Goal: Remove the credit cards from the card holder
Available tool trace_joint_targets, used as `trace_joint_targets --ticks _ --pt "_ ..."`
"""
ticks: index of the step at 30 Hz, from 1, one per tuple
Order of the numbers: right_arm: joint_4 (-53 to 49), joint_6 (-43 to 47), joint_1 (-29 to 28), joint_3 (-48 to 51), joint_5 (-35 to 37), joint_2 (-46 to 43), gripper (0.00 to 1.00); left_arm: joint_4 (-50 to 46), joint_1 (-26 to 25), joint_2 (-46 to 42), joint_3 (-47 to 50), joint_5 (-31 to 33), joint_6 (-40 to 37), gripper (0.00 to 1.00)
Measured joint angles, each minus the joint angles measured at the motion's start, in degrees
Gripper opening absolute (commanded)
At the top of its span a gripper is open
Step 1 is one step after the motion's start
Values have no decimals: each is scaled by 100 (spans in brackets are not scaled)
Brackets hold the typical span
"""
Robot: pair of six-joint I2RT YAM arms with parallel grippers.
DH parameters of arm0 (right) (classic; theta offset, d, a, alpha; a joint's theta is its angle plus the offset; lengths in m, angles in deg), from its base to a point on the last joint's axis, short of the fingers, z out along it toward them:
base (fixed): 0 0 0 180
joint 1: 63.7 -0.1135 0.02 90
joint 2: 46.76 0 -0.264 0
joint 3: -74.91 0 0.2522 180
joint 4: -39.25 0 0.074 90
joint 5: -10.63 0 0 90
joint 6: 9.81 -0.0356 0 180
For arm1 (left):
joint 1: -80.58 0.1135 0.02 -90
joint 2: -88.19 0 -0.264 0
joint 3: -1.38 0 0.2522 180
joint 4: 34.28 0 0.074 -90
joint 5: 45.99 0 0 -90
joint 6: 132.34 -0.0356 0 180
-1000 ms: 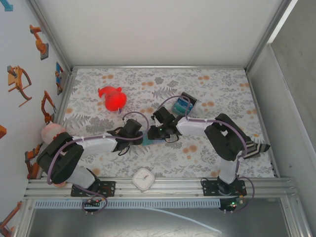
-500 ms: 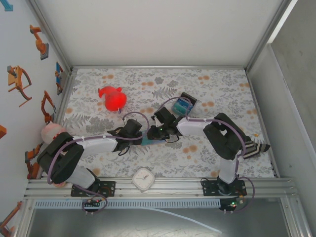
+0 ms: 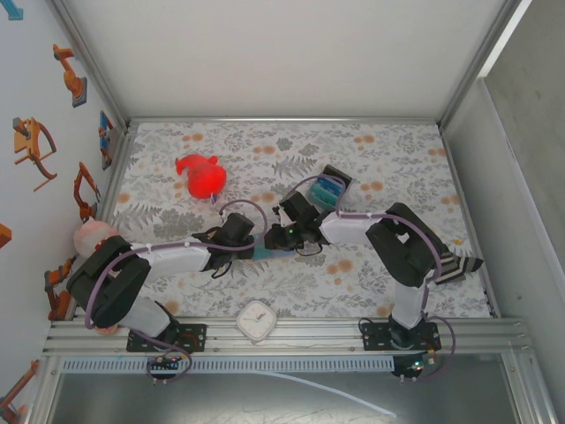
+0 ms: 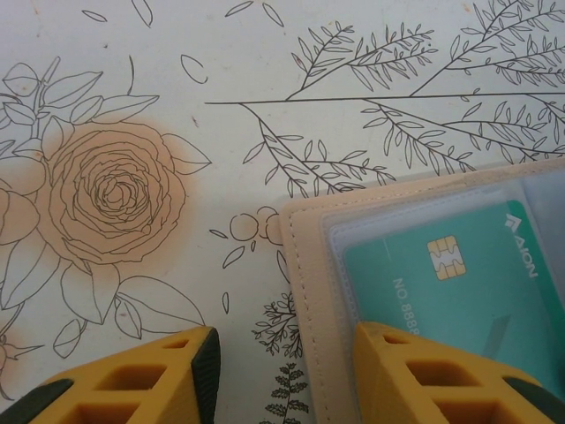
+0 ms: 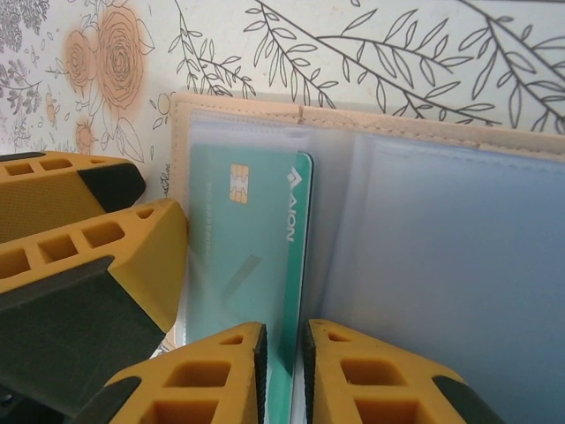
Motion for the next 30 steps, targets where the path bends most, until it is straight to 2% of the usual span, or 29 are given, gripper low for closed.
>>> trace_joint_targets --ticks 30 --pt "-2 -20 7 39 17 -31 22 -74 -31 81 -111 20 -9 43"
